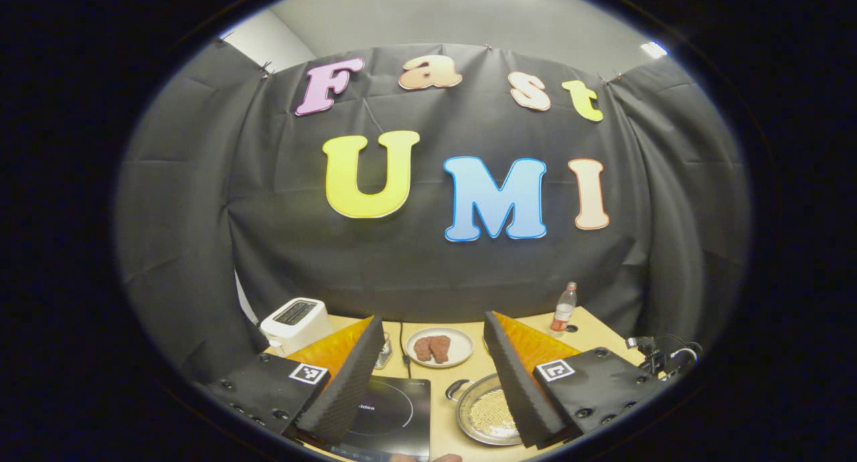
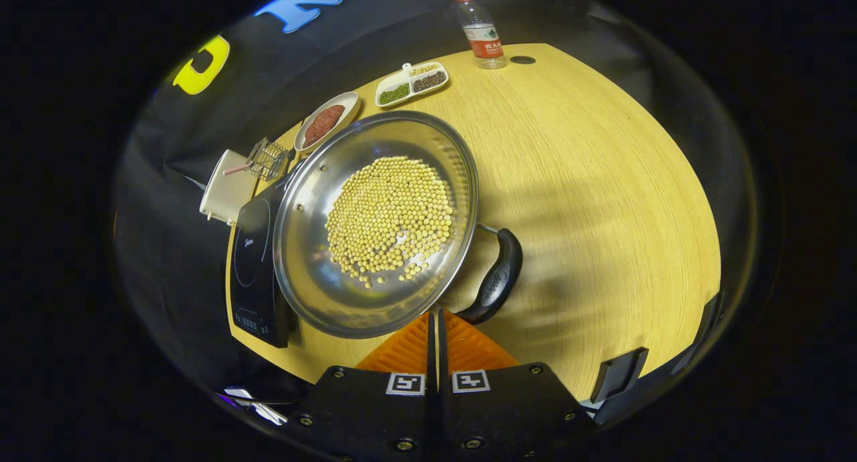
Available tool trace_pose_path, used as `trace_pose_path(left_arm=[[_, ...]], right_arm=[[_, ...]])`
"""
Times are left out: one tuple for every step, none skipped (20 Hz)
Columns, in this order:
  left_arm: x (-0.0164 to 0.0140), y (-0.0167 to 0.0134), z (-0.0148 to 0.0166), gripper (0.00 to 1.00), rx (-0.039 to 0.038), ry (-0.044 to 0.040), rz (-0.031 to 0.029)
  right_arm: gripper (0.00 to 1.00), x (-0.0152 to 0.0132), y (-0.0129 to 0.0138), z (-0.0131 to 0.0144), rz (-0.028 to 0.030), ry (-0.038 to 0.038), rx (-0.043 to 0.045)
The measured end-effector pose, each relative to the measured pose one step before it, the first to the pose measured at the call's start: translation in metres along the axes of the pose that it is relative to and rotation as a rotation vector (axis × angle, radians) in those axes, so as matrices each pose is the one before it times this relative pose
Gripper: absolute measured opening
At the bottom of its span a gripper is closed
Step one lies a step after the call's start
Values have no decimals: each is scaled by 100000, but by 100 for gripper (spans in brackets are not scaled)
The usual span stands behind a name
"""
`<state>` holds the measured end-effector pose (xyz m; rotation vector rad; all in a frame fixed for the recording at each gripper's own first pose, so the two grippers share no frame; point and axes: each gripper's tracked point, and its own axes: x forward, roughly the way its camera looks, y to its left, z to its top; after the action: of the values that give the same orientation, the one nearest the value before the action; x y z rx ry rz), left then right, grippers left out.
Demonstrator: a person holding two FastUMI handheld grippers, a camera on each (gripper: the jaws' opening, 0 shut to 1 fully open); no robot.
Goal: First push the handle of the pot to place it horizontally, then grasp the pot with both hands and set it on the induction cooktop.
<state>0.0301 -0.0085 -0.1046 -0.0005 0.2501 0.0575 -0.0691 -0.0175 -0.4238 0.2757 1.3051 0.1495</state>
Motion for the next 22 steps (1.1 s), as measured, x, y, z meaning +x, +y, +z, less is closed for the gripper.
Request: trace_pose_path(left_arm=[[33,-77,-85,100,90,86,-173],[74,39,121,100,185,52,-79],[37,-25,5,100,191,-30,49],[-2,11,84,100,56,-32,-24],[63,75,-86,100,-22,118,-43],[34,60,25,98,23,66,26],[100,29,-102,98,139,115,54],[54,-8,-88,98,71,170,-116],[107,-48,-188,98,57,197,-581],[95,-429,-289,100,35,577,-1848],[100,-253,-202,100,529,199,-1212],[181,-228,-130,100,1046,230,-796],[-19,-63,-321,100,1013,389,-545],[175,-184,-313,100,481,301,-554],[-29,-236,-241,100,-30,283,-610],[103,-233,-206,98,-331,416,-908],[130,-164,-167,98,-222,442,-667],[181,-46,-196,94,-92,463,-365],[220,-48,-280,94,-16,490,-312],[146,-13,-230,94,-6,658,-336],[219,-18,-464,94,-51,662,-475],[318,-120,-555,97,50,1081,-671]], right_arm=[[1,1,-313,315,-488,-385,19],[1,26,-235,277,-461,-306,145],[1,30,-298,393,-399,-351,255],[1,-8,-220,332,-379,-272,333],[1,51,-268,396,-472,-370,363],[1,1,-276,303,-537,-458,255],[1,-25,-293,377,-640,-408,105],[1,113,-243,435,-582,-413,70],[1,51,-230,384,-518,-371,-23],[1,41,-302,396,-565,-357,-60],[1,61,-208,423,-677,-355,44],[0,115,-216,338,-615,-166,-50],[1,43,-143,291,-509,-270,-303],[1,56,-105,303,-537,-278,-489],[1,89,-111,288,-437,-204,-440],[0,16,-95,158,-330,-82,-413],[1,-43,-173,280,-365,-164,-220],[1,189,-25,399,-435,-211,7],[0,77,-103,321,-268,-255,70],[1,99,-174,329,-246,-322,298],[1,95,-17,364,-232,-366,469],[1,47,-94,246,-83,-384,206]])
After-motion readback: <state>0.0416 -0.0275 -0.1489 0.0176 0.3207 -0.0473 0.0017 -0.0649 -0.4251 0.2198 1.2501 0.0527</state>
